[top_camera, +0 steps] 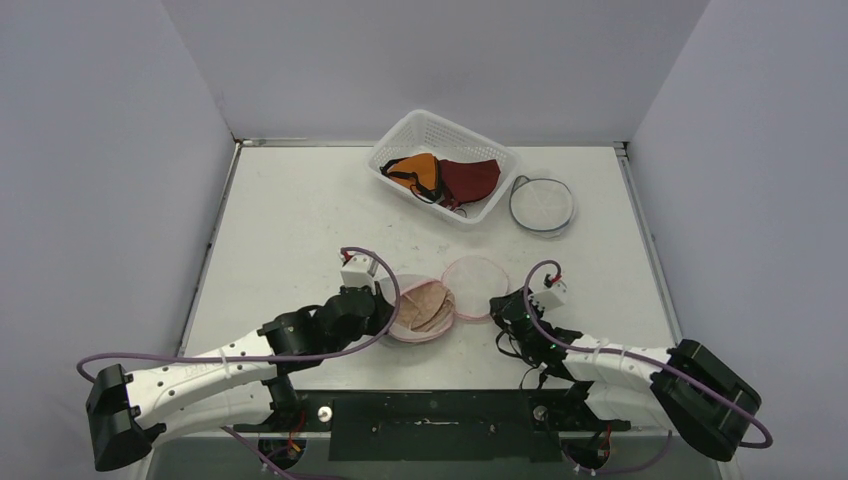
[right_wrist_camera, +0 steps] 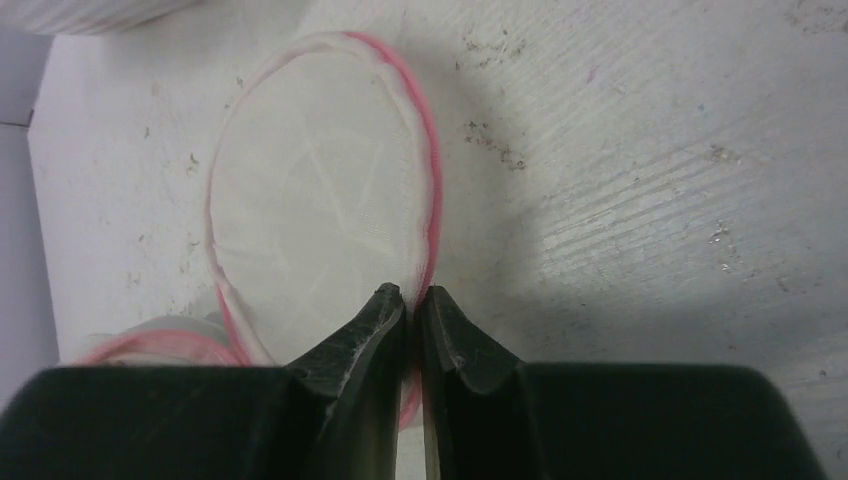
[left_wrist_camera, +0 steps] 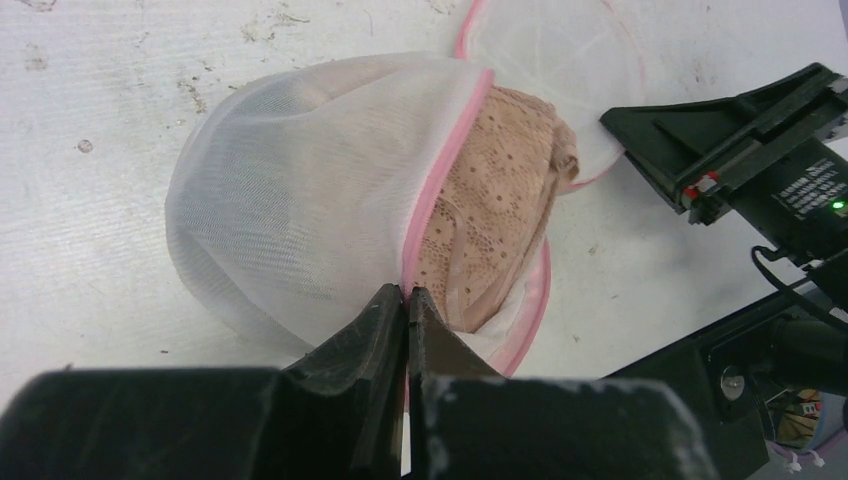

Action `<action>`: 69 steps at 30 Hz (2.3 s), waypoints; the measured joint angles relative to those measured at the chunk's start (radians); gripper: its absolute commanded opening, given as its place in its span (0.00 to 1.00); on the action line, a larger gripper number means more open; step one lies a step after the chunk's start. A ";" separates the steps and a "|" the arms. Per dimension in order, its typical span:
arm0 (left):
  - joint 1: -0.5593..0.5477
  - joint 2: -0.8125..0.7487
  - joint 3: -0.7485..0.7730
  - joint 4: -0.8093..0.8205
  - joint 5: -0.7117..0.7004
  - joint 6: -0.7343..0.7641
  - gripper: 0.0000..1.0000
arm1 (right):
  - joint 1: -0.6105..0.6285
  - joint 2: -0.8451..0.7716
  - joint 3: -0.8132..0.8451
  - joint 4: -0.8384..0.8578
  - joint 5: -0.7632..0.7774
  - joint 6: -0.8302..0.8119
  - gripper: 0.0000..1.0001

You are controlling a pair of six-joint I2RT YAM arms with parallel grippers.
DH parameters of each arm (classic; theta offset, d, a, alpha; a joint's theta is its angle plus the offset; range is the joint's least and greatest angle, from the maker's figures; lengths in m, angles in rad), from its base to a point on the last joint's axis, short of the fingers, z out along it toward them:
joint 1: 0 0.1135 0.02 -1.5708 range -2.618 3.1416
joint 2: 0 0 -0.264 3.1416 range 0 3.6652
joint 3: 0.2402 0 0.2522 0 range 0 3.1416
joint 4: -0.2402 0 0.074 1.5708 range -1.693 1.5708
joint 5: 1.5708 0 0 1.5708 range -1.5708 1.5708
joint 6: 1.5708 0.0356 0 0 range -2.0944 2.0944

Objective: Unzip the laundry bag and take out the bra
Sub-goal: Open the laundry bag at the center of the board, then pick up the bra from the laundry bag.

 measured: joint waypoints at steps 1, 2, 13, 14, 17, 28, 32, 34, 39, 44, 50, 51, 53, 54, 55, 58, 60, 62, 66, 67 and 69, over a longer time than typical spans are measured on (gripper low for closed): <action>0.003 -0.002 -0.003 0.000 0.000 0.000 0.00 | 0.000 -0.021 0.000 -0.014 0.006 -0.009 0.06; 0.008 -0.003 -0.008 0.000 0.004 0.000 0.00 | 0.002 -0.054 0.000 -0.035 0.016 -0.017 0.05; 0.025 0.011 -0.046 0.112 0.107 -0.004 0.00 | 0.043 -0.583 0.119 -0.522 0.198 -0.196 0.05; 0.025 0.013 -0.046 0.131 0.115 -0.007 0.00 | 0.044 -0.613 0.137 -0.566 0.212 -0.207 0.05; 0.025 0.011 -0.061 0.200 0.123 -0.030 0.00 | 0.047 -0.672 0.172 -0.676 0.246 -0.231 0.05; 0.025 0.087 -0.169 0.357 0.129 -0.115 0.00 | 0.055 -0.698 0.176 -0.854 0.272 -0.205 0.64; 0.025 0.117 -0.175 0.365 0.145 -0.123 0.00 | 0.061 -0.718 0.200 -0.895 0.264 -0.225 0.70; 0.025 0.118 -0.175 0.365 0.148 -0.125 0.00 | 0.061 -0.716 0.237 -0.905 0.245 -0.253 0.69; 0.025 0.118 -0.175 0.365 0.148 -0.119 0.00 | 0.061 -0.655 0.293 -0.754 0.087 -0.339 0.72; 0.024 0.118 -0.179 0.367 0.142 -0.106 0.00 | 0.071 -0.419 0.256 -0.468 -0.129 -0.336 0.83; 0.018 0.118 -0.215 0.365 0.132 -0.106 0.00 | 0.124 -0.213 0.214 -0.315 -0.191 -0.307 0.86; 0.017 0.118 -0.219 0.365 0.131 -0.105 0.00 | 0.134 -0.193 0.214 -0.292 -0.190 -0.301 0.86; 0.017 0.118 -0.220 0.365 0.130 -0.105 0.00 | 0.146 -0.166 0.214 -0.263 -0.188 -0.298 0.84; 0.017 0.118 -0.220 0.365 0.130 -0.105 0.00 | 0.152 -0.153 0.216 -0.256 -0.185 -0.296 0.82; 0.016 0.118 -0.220 0.365 0.130 -0.105 0.00 | 0.158 -0.141 0.218 -0.249 -0.181 -0.294 0.81; 0.013 0.118 -0.222 0.366 0.131 -0.105 0.00 | 0.167 -0.121 0.224 -0.238 -0.170 -0.289 0.72; 0.011 0.116 -0.227 0.366 0.131 -0.105 0.00 | 0.174 -0.119 0.225 -0.230 -0.163 -0.285 0.62; 0.011 0.112 -0.234 0.366 0.131 -0.106 0.00 | 0.181 -0.116 0.228 -0.226 -0.153 -0.280 0.54; 0.011 0.102 -0.238 0.366 0.141 -0.106 0.00 | 0.204 -0.102 0.251 -0.232 -0.134 -0.278 0.50; 0.011 0.100 -0.239 0.366 0.143 -0.106 0.00 | 0.206 -0.097 0.261 -0.231 -0.132 -0.279 0.50; 0.011 0.096 -0.239 0.366 0.146 -0.106 0.00 | 0.209 -0.086 0.273 -0.232 -0.130 -0.282 0.50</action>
